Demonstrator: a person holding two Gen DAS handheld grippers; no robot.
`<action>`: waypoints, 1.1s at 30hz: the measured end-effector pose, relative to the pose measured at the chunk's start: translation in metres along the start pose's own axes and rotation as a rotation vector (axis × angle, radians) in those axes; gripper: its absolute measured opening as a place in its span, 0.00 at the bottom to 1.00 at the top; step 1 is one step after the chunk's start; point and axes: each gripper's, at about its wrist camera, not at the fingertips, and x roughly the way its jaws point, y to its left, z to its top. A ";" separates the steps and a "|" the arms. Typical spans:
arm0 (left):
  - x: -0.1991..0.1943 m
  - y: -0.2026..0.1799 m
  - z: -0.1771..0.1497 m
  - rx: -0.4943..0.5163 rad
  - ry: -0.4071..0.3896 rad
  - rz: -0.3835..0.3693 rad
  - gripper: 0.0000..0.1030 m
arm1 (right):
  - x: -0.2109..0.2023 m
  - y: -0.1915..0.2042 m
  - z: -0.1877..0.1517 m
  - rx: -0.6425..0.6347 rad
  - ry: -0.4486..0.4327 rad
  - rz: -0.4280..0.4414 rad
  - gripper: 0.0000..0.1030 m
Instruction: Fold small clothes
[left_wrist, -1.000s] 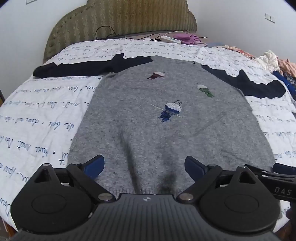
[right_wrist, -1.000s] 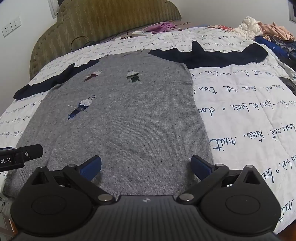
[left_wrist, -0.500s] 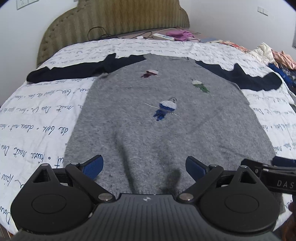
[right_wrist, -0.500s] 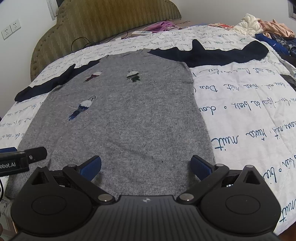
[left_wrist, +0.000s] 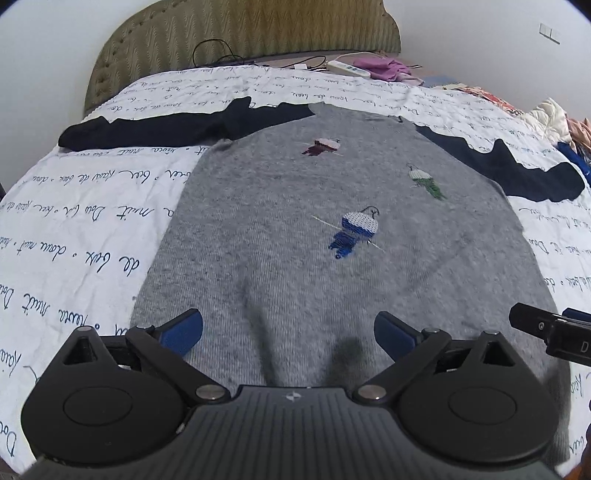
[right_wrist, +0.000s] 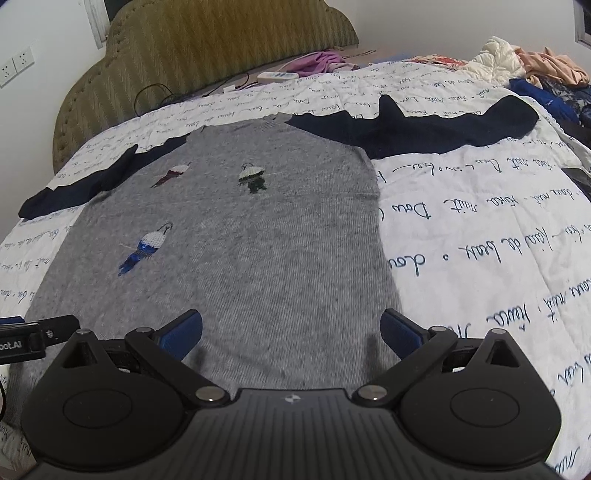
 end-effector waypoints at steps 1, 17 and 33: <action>0.003 -0.002 0.002 0.005 0.006 0.010 1.00 | 0.002 0.000 0.002 0.001 0.004 0.001 1.00; 0.035 -0.019 0.032 0.028 -0.017 -0.050 0.99 | 0.032 -0.002 0.039 -0.040 -0.002 -0.007 1.00; 0.106 -0.043 0.086 -0.013 -0.036 -0.132 1.00 | 0.090 -0.122 0.128 0.055 -0.130 -0.127 1.00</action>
